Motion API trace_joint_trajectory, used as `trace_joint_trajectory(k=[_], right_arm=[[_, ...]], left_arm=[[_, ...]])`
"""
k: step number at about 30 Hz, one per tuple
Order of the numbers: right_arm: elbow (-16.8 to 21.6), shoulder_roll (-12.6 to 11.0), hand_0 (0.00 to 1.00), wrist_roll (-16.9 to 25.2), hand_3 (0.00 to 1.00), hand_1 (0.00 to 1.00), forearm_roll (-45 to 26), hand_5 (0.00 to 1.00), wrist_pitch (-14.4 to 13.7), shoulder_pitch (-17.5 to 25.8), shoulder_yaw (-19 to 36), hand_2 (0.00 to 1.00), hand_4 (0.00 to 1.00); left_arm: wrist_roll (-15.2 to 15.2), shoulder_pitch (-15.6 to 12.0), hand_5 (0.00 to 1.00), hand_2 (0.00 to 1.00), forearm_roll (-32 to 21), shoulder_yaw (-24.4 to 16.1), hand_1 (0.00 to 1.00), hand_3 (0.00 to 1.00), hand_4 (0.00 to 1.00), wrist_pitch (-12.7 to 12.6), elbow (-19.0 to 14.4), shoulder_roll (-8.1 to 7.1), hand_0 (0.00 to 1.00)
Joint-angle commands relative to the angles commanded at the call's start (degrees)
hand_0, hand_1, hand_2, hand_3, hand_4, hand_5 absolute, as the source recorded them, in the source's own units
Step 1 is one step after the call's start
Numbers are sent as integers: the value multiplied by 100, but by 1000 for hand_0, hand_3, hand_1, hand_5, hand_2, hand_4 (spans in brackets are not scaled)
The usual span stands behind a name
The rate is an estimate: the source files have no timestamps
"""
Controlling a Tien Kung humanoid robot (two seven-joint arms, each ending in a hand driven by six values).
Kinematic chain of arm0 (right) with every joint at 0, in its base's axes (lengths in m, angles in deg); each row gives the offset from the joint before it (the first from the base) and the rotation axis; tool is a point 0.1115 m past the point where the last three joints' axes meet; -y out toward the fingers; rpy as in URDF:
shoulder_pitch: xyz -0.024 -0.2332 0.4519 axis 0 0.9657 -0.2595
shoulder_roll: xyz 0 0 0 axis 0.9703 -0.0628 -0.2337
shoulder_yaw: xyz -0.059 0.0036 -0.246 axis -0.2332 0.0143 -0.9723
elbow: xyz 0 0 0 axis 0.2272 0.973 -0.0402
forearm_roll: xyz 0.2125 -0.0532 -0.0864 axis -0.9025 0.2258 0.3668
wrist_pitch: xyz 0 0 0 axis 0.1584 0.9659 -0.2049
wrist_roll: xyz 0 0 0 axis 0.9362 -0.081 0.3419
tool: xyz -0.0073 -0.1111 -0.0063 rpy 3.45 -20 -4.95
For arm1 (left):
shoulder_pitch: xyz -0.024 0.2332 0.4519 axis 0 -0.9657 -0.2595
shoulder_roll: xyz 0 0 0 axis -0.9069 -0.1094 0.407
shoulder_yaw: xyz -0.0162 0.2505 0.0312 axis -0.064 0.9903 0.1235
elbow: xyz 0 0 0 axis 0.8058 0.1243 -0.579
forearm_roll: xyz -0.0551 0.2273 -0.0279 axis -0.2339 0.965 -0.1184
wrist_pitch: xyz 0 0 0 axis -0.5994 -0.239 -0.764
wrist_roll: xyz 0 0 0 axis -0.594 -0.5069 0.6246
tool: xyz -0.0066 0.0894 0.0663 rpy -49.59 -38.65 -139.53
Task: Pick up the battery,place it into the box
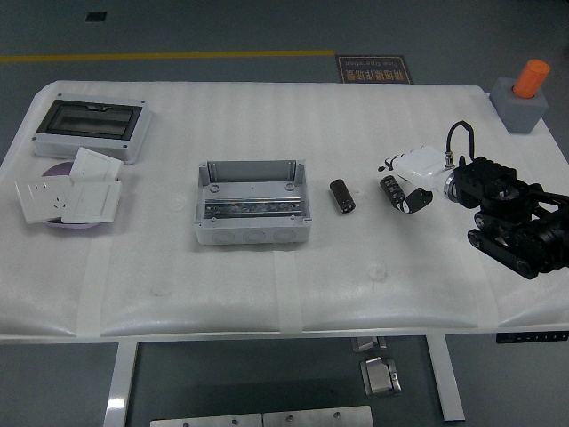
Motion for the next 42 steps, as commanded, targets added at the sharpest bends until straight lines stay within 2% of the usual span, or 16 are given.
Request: trace_joint_trajectory(k=[3, 4, 18, 23, 25, 27, 33, 38, 42], right_arm=[[-26, -3, 671, 22, 742, 602, 32, 241, 26, 22, 33, 732, 621], [-32, -3, 666, 27, 703, 583, 31, 177, 21, 26, 36, 687, 493], [-6, 16, 661, 49, 700, 572, -88, 171, -139, 74, 0, 676, 467], [171, -56, 662, -19, 697, 564, -281, 160, -339, 50, -148, 675, 451], [367, -152, 662, -97, 697, 564, -520, 160, -588, 23, -318, 675, 451], [566, -246, 662, -163, 697, 564, -602, 160, -759, 10, -254, 675, 451], [1299, -484, 658, -390, 696, 560, -233, 163, -927, 91, 524, 672, 448], [1962, -418, 660, -489, 696, 561, -486, 161, -1008, 314, 1207, 673, 447], [2508, -179, 658, -485, 698, 562, -869, 161, -1078, 549, 1677, 672, 448]], left_arm=[[-11, 2, 414, 426, -15, 11, 649, 493, 466, 0, 0, -1, 609], [-15, 2, 417, 426, -18, 15, 649, 493, 465, 0, 0, 0, 608], [-59, 10, 427, 424, -93, 87, 648, 490, 458, -20, 0, 19, 609], [-54, -3, 428, 425, -46, 24, 648, 490, 457, -35, 0, 26, 609], [-52, -11, 428, 425, -29, -7, 648, 490, 457, -44, 0, 36, 609], [-51, -20, 428, 425, -23, -21, 648, 490, 457, -51, 0, 45, 609], [-24, -52, 430, 425, 19, -105, 648, 491, 457, -60, 0, 60, 609], [25, -84, 432, 425, 109, -239, 648, 491, 455, -58, 0, 63, 609], [73, -118, 435, 428, 189, -345, 648, 491, 455, -48, 0, 70, 609]])
